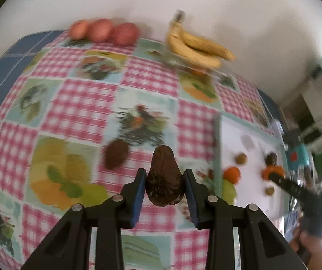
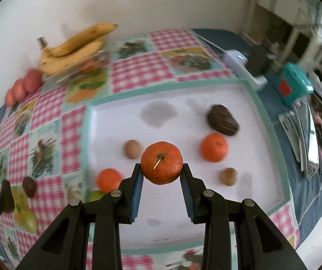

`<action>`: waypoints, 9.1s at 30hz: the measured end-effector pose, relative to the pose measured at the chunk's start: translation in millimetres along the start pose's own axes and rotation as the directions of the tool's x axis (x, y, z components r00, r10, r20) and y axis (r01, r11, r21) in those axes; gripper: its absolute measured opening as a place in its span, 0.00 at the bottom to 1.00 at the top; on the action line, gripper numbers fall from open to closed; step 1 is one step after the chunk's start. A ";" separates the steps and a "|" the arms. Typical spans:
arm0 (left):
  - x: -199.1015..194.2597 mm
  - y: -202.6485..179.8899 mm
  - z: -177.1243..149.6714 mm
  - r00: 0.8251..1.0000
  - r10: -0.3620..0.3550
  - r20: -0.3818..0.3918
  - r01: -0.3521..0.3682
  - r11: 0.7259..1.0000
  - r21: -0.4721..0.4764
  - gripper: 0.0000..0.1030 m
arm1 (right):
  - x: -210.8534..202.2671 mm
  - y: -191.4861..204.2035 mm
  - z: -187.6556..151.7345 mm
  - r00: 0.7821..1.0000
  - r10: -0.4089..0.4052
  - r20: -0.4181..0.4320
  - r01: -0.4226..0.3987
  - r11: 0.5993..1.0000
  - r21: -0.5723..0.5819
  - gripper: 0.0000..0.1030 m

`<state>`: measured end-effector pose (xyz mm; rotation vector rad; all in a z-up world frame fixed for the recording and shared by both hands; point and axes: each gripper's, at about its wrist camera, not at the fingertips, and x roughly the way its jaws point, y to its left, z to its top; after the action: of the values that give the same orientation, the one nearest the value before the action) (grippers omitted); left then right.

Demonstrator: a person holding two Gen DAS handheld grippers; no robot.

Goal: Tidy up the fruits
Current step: 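Carry both fruits into the white tray and open both tools, then move both open tools back toward the remaining fruits on the cloth, then reach the left tool to the green lime while the right tool approaches a small dark fruit, then close the left tool on the green lime while the right tool grasps the dark wrinkled fruit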

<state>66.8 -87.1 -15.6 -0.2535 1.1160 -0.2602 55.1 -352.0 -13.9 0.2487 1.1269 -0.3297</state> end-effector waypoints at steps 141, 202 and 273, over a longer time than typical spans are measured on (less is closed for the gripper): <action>-54.8 135.4 32.5 0.923 0.331 0.195 -0.254 0.907 -0.335 1.00 | -13.8 34.8 -21.4 0.976 0.177 0.129 -0.169 0.983 -0.068 0.95; 67.9 55.1 -26.7 0.920 0.328 -0.215 -0.317 0.945 0.087 1.00 | 5.2 92.5 -22.3 0.992 0.121 -0.042 -0.120 0.992 0.040 0.95; -21.1 198.2 20.4 0.951 0.308 0.028 -0.259 0.844 -0.469 0.40 | 45.9 249.3 -72.8 0.965 0.193 -0.176 -0.242 0.913 -0.328 0.95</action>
<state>92.0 107.9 -54.3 -0.5127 1.0857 0.2907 106.7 -101.5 -78.5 0.0829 1.2612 0.0909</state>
